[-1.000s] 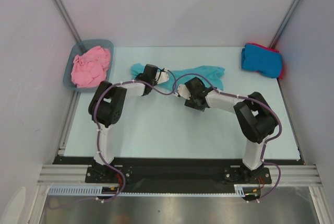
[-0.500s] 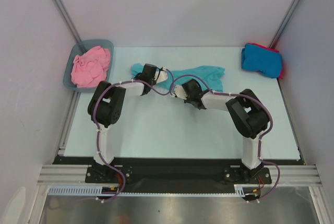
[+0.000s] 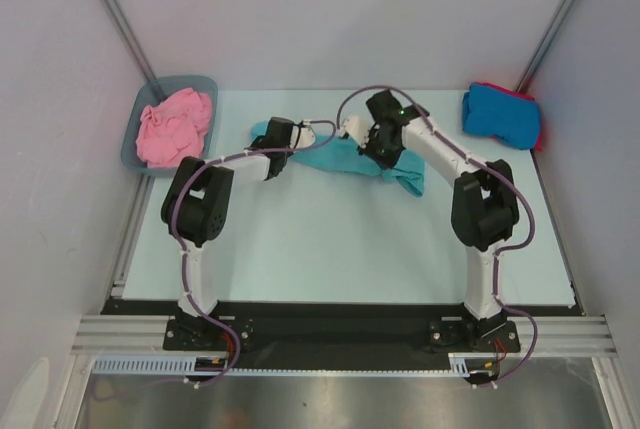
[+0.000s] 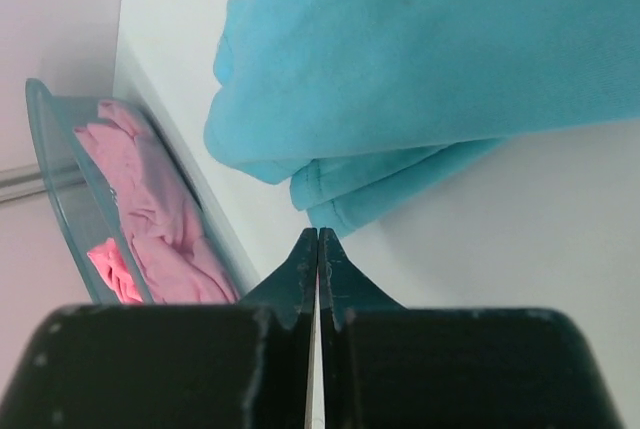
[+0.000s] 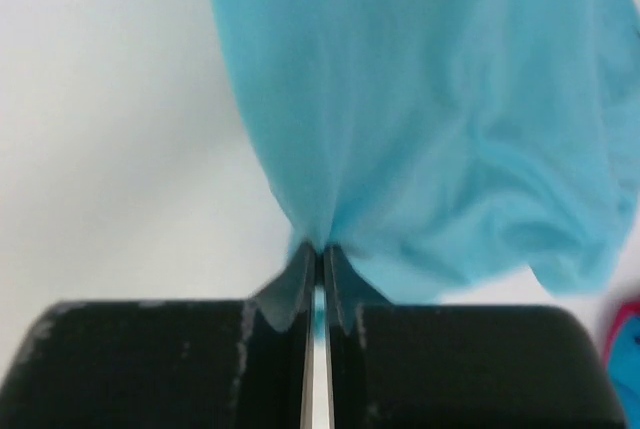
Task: Fold and stack the t-shirts
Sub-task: Flatten the tshirt out
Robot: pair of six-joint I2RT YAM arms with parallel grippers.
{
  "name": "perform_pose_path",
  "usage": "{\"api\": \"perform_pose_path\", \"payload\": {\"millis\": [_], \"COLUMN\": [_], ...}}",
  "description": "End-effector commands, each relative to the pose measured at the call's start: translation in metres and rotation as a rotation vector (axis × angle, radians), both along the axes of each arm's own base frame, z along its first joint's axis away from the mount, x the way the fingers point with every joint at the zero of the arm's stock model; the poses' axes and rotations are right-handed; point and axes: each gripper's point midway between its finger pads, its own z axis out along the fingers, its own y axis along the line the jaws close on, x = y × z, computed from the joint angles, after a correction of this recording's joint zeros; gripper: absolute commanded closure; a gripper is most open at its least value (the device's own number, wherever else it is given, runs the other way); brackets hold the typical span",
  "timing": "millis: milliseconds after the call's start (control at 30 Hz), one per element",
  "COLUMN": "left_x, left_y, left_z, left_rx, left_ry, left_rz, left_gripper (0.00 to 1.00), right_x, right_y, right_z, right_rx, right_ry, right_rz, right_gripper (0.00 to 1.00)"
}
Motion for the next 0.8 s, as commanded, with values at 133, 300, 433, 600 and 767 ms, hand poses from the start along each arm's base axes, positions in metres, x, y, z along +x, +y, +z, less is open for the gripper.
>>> {"api": "perform_pose_path", "payload": {"millis": [133,300,433,600,767], "left_x": [-0.008,-0.009,-0.009,-0.008,-0.007], "left_y": [-0.019,-0.018,-0.018,-0.017,-0.016], "left_z": [0.015,0.015,0.014,0.016,0.014], "left_rx": [-0.044,-0.051,-0.056,-0.056,-0.065], "left_ry": [-0.012,-0.012,-0.009,-0.018,-0.035], "left_rz": [-0.045,-0.038,-0.035,-0.024,0.0], "left_gripper": [1.0,1.0,1.0,1.0,0.99], "right_x": [-0.019,0.061,0.107,0.124,0.128], "right_y": [-0.011,-0.059,-0.088,-0.108,-0.109], "right_z": [0.04,0.067,0.103,0.112,0.116], "right_rx": [0.207,0.123,0.078,-0.001,-0.009], "right_ry": [0.293,-0.127,-0.387,-0.483,-0.507], "right_rz": [-0.06,-0.248,-0.359,-0.406,-0.408], "right_gripper": [0.97,0.98,0.98,0.99,0.99]}}
